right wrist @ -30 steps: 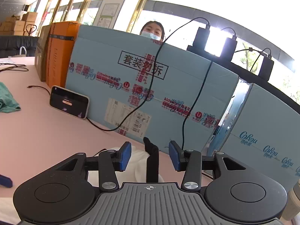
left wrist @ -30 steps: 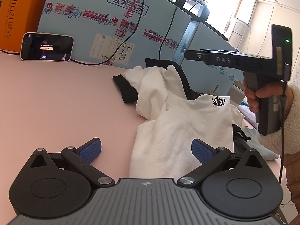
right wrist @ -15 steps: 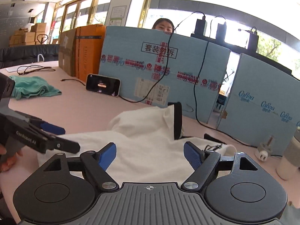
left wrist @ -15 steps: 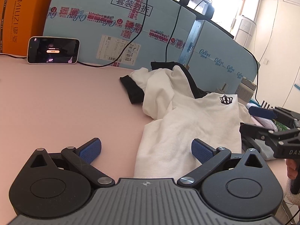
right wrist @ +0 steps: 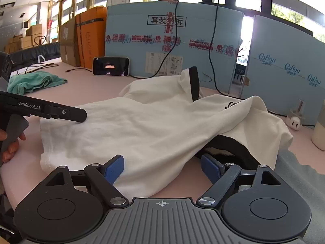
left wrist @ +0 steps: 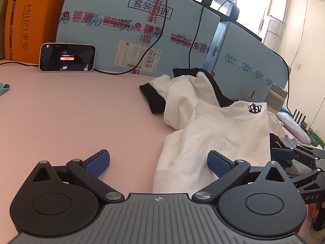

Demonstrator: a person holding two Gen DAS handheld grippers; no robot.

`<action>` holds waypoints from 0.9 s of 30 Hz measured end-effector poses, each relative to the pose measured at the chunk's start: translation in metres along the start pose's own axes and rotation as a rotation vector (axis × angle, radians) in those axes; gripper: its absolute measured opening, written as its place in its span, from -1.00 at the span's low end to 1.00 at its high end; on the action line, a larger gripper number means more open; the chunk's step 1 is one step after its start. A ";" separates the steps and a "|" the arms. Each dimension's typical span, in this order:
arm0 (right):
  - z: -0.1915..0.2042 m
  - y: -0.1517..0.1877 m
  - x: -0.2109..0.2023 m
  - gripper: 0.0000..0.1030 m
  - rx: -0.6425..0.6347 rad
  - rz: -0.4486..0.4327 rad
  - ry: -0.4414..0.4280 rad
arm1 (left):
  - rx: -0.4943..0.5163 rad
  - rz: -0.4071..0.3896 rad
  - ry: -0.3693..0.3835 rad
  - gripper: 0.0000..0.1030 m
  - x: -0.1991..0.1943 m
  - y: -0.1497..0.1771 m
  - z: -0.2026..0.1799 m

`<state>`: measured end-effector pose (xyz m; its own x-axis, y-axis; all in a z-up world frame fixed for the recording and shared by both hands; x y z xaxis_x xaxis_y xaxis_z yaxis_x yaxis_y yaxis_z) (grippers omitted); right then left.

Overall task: Fold clothes
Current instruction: 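Lay the shirt flat and open the right gripper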

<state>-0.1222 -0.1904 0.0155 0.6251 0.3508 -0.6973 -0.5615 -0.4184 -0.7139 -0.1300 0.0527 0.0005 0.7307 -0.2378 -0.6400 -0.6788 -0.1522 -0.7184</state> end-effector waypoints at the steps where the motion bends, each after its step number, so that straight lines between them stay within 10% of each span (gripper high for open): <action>1: -0.002 0.001 0.002 0.69 0.013 0.007 -0.005 | -0.001 0.000 0.000 1.00 0.000 0.000 0.000; 27: -0.018 0.010 0.016 0.96 0.143 0.042 -0.074 | -0.024 -0.008 0.001 1.00 -0.002 0.000 0.003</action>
<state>-0.1075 -0.2042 -0.0018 0.5606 0.3981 -0.7261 -0.6611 -0.3130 -0.6819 -0.1312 0.0564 0.0008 0.7362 -0.2373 -0.6338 -0.6742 -0.1770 -0.7170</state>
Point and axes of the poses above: each gripper's, at about its wrist camera, not at the fingertips, and x roughly the way its jaws point, z to its left, y to its underside, the point moved 4 cm from there along x, roughly the way its jaws point, and after that the axes turned 12 degrees about z, right-handed, at the moved point
